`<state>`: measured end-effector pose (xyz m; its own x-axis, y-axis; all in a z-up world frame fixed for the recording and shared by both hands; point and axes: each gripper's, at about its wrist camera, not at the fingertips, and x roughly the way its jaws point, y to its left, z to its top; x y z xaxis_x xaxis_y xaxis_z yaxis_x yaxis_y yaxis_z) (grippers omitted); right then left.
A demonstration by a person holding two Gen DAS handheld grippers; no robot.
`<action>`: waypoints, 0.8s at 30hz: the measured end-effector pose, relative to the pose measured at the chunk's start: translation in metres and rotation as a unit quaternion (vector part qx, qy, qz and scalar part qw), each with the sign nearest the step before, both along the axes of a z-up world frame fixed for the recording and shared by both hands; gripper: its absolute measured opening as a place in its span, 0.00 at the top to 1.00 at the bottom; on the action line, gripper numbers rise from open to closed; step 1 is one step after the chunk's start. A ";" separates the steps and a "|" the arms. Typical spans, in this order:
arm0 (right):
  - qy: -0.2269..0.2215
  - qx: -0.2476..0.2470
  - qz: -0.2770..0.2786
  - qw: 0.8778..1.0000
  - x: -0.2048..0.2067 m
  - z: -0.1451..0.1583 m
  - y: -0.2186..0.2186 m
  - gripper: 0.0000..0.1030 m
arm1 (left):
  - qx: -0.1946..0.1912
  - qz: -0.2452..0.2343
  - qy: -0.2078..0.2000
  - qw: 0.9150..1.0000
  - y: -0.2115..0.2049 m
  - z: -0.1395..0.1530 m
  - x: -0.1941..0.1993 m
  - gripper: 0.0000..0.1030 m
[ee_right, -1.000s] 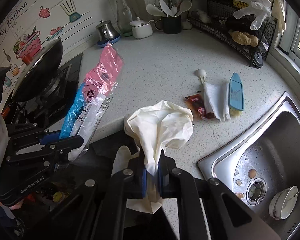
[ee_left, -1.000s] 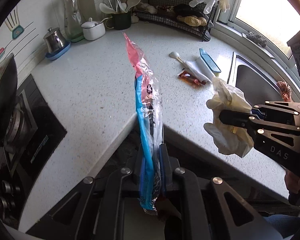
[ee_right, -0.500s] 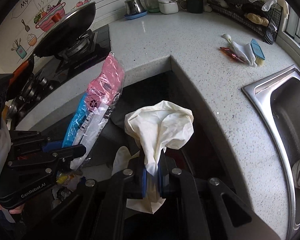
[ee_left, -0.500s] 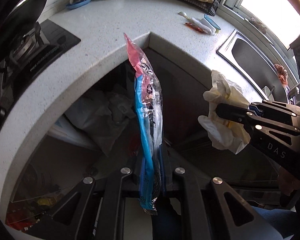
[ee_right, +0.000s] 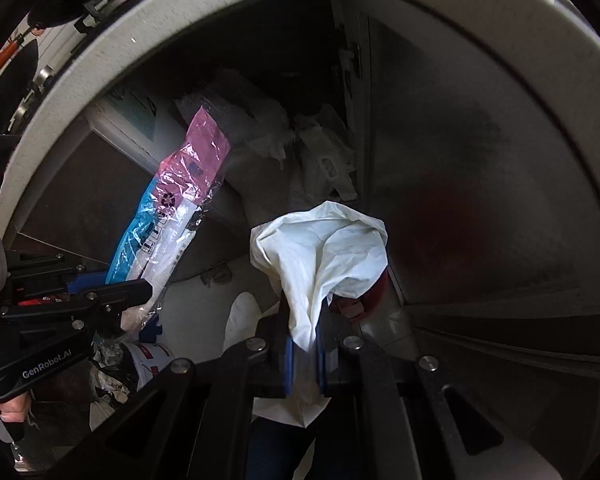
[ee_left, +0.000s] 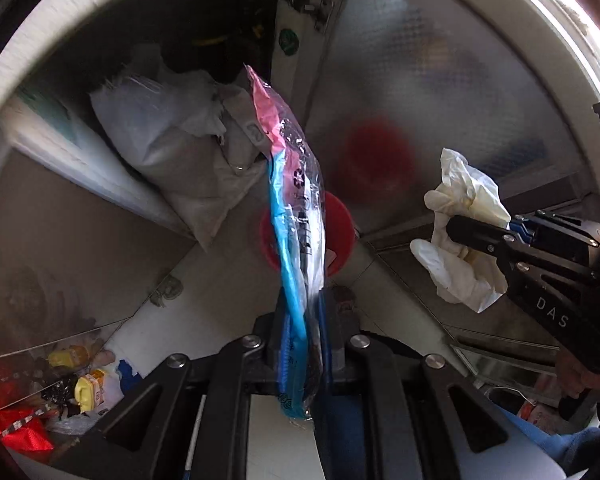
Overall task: Collect trash
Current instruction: 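Carry the wrapper and glove down over the red bin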
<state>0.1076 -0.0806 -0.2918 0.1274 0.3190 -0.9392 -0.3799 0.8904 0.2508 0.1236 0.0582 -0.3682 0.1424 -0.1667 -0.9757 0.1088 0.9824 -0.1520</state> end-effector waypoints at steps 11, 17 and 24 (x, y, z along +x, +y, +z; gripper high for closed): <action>0.033 -0.026 -0.029 0.999 0.034 -0.152 -0.005 0.92 | -0.018 -0.025 0.054 0.998 -0.025 -0.169 0.027 0.89; 0.047 -0.041 -0.036 0.997 0.035 -0.202 -0.015 0.92 | -0.033 -0.034 0.084 0.995 -0.040 -0.221 0.037 0.89; 0.054 -0.052 -0.048 0.996 0.033 -0.208 -0.022 0.92 | -0.026 -0.045 0.085 0.995 -0.044 -0.229 0.043 0.65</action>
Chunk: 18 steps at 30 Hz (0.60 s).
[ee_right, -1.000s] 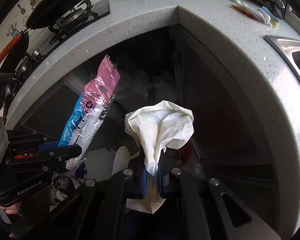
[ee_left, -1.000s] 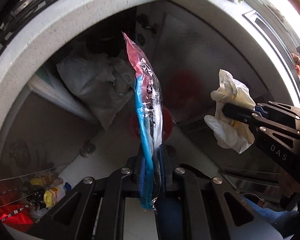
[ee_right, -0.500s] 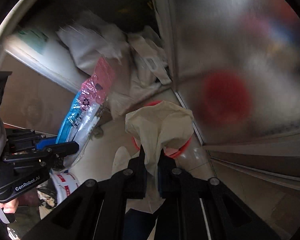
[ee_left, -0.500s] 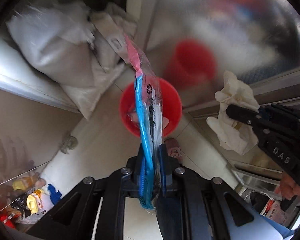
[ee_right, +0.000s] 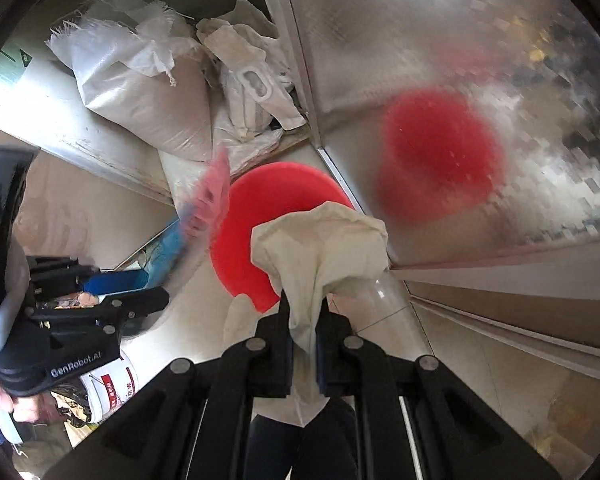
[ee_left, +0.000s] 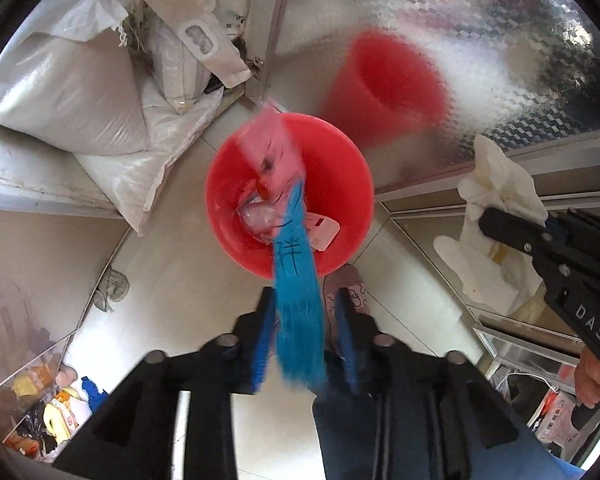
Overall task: Collect trash
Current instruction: 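Carry the wrapper and glove down over the red bin, then open the left tool to drop the wrapper while the right drops the glove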
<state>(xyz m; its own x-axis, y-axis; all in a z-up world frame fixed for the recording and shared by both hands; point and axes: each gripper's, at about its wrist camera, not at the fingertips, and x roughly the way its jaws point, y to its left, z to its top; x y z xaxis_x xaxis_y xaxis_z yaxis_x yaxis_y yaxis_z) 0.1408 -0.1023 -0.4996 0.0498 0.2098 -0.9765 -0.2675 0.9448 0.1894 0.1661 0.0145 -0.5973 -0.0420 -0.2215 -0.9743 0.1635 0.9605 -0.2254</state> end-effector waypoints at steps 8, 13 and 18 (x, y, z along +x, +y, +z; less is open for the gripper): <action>0.007 0.004 0.007 1.000 0.005 -0.007 0.004 0.92 | 0.007 -0.007 0.003 1.000 0.010 0.009 -0.001 0.38; 0.005 0.014 0.036 0.999 0.006 -0.006 0.018 0.93 | 0.010 0.013 -0.003 1.000 0.033 0.014 -0.007 0.32; 0.017 0.026 0.070 0.997 0.009 -0.014 0.040 0.92 | 0.019 0.044 -0.005 0.999 0.058 0.012 -0.010 0.31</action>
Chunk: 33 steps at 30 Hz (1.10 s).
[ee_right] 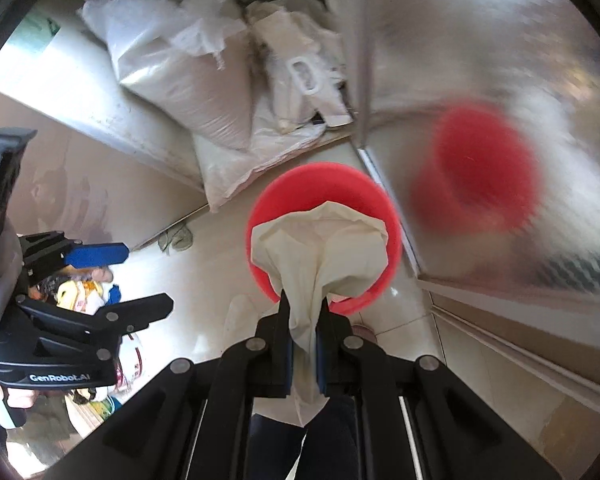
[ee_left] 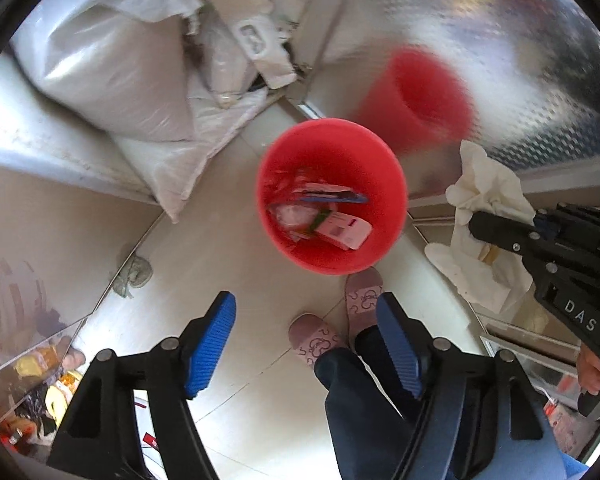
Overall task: Collect trash
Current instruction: 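Open the left tool to drop the wrapper while the right drops the glove, then raise both open tools back up to the counter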
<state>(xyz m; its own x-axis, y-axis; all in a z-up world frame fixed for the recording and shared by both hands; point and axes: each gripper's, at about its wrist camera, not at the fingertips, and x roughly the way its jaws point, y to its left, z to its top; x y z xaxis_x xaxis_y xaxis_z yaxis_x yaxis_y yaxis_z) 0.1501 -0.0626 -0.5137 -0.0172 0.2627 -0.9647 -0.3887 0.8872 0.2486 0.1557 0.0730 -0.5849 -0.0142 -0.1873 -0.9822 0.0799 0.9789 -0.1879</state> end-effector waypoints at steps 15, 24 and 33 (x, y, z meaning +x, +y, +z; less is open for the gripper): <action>-0.009 -0.015 0.073 0.997 0.001 -0.006 0.039 0.74 | 0.010 0.060 0.000 0.998 0.035 -0.001 -0.007 0.26; -0.025 -0.024 0.065 0.997 -0.010 0.024 0.030 0.31 | 0.027 0.050 -0.022 0.998 0.028 0.041 -0.016 0.26; -0.083 -0.012 0.070 0.994 -0.024 0.130 0.018 0.20 | 0.044 0.048 -0.080 0.995 0.021 0.165 -0.036 0.26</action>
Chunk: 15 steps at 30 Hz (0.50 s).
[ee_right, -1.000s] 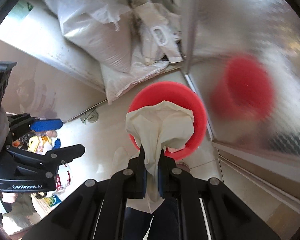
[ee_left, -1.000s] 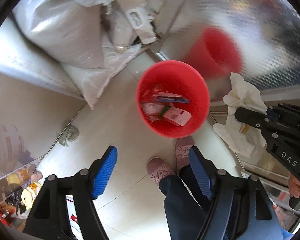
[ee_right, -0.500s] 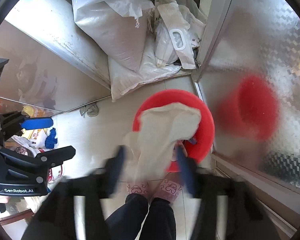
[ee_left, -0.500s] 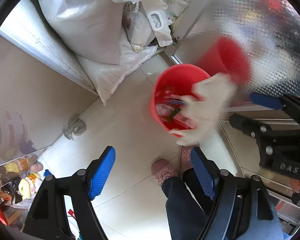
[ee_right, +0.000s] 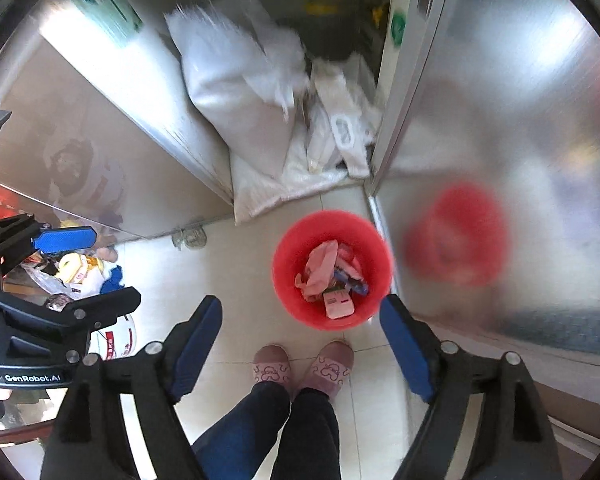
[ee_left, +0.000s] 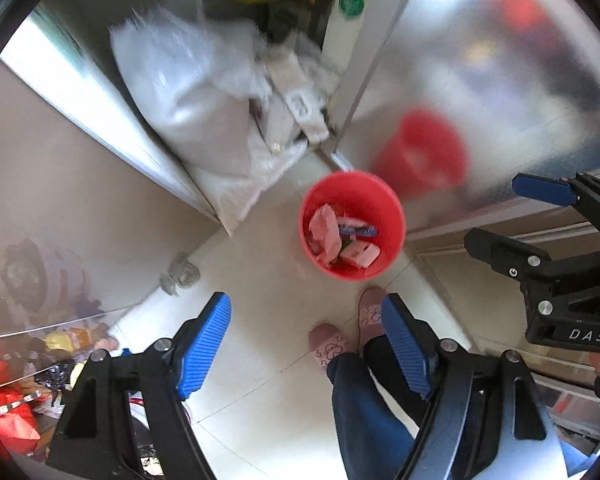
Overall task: Collect trash
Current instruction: 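Raise both open tools back up to the counter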
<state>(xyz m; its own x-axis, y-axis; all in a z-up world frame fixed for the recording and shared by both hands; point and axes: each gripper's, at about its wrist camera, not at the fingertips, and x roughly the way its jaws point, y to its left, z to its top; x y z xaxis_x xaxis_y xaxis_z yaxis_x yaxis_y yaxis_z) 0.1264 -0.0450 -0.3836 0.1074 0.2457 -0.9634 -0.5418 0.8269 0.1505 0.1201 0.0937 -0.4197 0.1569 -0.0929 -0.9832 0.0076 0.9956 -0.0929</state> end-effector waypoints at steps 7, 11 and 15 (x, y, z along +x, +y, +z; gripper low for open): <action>-0.083 0.027 -0.014 0.996 -0.005 0.115 -0.013 0.08 | 0.012 0.009 -0.076 0.997 -0.003 0.116 -0.009 0.26; -0.123 0.042 -0.036 0.991 -0.005 0.170 -0.021 0.03 | 0.013 0.010 -0.123 0.992 -0.006 0.174 -0.004 0.25; -0.163 0.048 -0.056 0.984 -0.002 0.213 -0.032 0.01 | 0.017 -0.008 -0.163 0.987 -0.013 0.218 0.008 0.25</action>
